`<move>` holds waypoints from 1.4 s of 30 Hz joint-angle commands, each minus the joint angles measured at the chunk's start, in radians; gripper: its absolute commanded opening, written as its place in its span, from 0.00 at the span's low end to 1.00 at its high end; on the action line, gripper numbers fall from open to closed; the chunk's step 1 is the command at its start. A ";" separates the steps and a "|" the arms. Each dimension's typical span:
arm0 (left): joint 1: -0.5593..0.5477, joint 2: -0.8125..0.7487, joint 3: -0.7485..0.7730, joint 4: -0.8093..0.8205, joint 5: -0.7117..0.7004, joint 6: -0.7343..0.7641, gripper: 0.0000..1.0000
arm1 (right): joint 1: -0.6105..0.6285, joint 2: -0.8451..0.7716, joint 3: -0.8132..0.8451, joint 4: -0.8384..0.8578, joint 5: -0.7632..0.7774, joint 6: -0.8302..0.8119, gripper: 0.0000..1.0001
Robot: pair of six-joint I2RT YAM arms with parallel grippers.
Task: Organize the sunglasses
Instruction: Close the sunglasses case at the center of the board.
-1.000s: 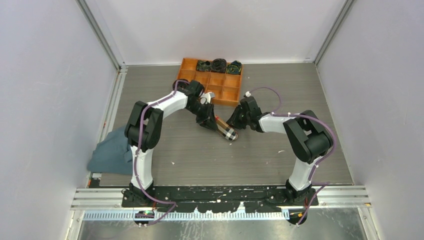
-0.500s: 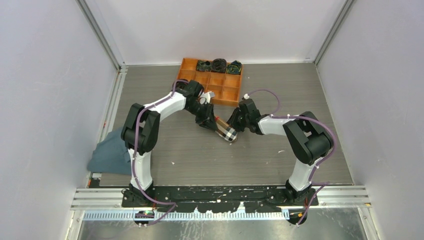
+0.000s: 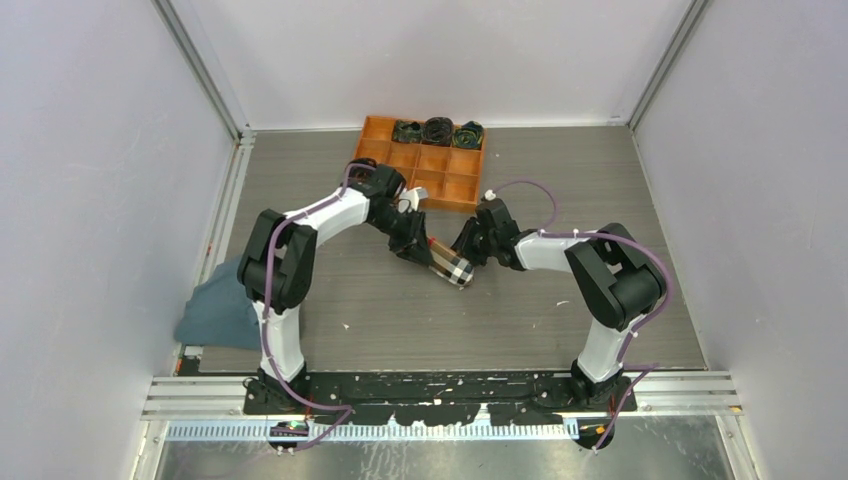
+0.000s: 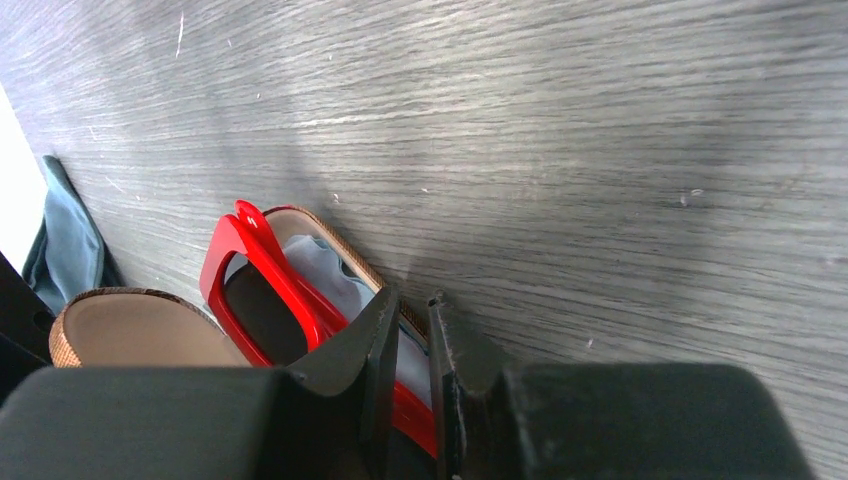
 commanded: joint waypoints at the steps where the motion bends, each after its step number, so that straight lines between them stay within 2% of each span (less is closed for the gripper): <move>1: -0.008 -0.061 -0.011 0.049 -0.007 0.017 0.20 | 0.031 -0.016 -0.016 -0.045 -0.059 0.008 0.24; 18: -0.008 -0.147 -0.078 0.019 -0.028 0.035 0.31 | 0.032 -0.034 -0.011 -0.059 -0.055 0.003 0.24; 34: -0.016 -0.172 -0.125 0.058 0.007 0.004 0.31 | 0.045 -0.033 -0.003 -0.064 -0.053 0.004 0.23; 42: -0.017 -0.147 -0.111 0.111 -0.035 -0.042 0.31 | 0.055 -0.034 -0.005 -0.072 -0.046 -0.008 0.24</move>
